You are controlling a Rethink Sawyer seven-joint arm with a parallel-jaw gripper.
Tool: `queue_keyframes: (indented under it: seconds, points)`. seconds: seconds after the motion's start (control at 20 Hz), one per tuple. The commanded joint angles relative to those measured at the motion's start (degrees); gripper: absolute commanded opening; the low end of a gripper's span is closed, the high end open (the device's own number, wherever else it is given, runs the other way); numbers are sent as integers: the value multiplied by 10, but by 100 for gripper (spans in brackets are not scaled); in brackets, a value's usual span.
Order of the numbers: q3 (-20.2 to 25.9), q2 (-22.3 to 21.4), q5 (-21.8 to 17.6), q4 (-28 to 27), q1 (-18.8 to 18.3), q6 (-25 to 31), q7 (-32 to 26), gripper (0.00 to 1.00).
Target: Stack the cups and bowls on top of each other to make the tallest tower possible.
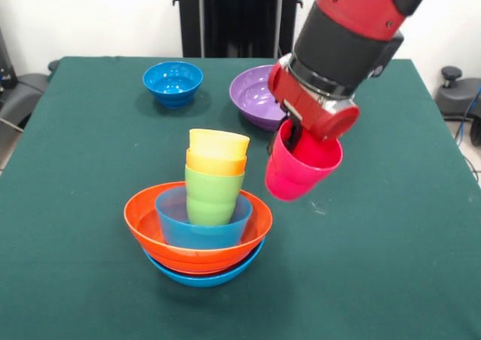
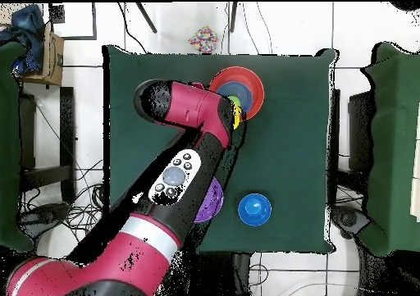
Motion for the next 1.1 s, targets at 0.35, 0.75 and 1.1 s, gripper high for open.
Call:
queue_keyframes:
  seconds: [0.35, 0.75, 1.1]
  points:
    - [98, -64, -13, 69, 4, 58, 23, 0]
    - [102, -110, -20, 99, 3, 89, 12, 0]
    - [92, -125, -81, 88, -7, 101, -78, 0]
